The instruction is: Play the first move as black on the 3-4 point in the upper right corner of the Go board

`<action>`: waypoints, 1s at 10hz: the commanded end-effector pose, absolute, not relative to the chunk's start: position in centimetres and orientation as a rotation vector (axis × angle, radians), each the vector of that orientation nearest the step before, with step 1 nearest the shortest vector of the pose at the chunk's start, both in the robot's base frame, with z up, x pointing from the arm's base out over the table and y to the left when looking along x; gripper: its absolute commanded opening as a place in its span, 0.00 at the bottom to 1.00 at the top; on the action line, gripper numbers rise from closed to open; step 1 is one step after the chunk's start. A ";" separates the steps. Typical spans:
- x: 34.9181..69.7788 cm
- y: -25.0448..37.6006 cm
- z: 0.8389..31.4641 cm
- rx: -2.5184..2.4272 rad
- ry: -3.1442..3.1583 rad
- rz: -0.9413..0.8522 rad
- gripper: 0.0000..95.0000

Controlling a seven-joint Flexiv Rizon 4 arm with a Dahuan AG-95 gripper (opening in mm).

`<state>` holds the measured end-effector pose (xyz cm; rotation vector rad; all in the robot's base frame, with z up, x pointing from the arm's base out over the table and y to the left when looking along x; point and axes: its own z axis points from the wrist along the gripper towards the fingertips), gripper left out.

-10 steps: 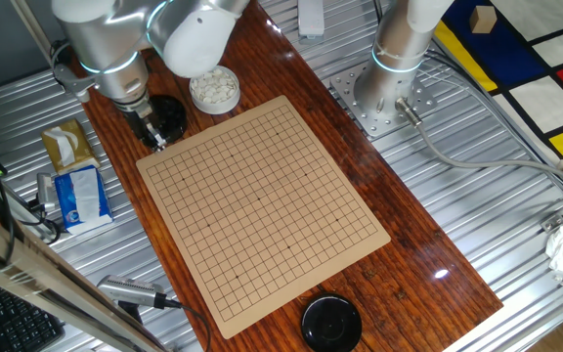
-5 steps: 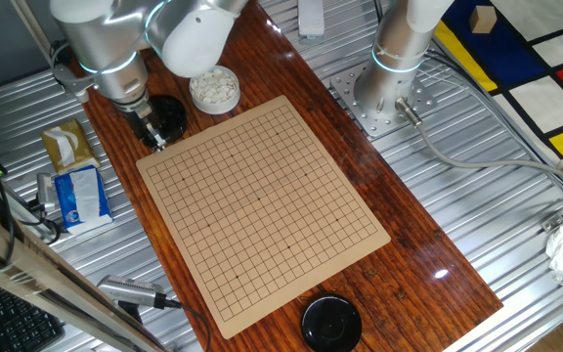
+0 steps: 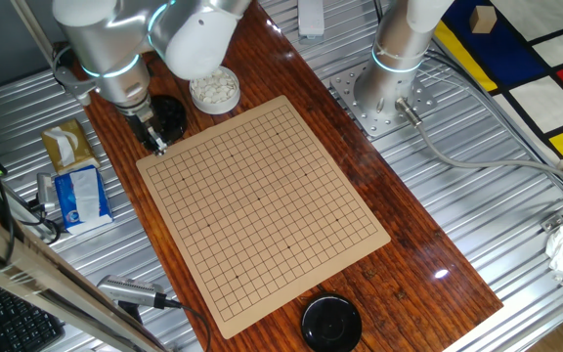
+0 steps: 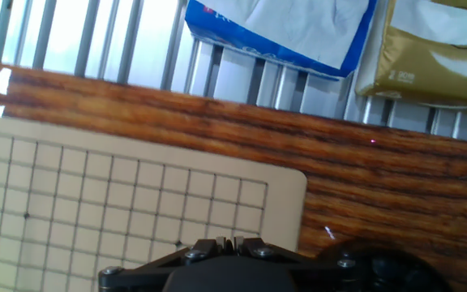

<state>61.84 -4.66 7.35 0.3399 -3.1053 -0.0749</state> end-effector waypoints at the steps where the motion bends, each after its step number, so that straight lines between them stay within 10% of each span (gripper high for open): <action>1: 61.7 -4.6 7.1 0.346 -3.112 -0.075 0.00; 10: 61.3 -3.6 4.0 0.340 -3.173 -0.064 0.00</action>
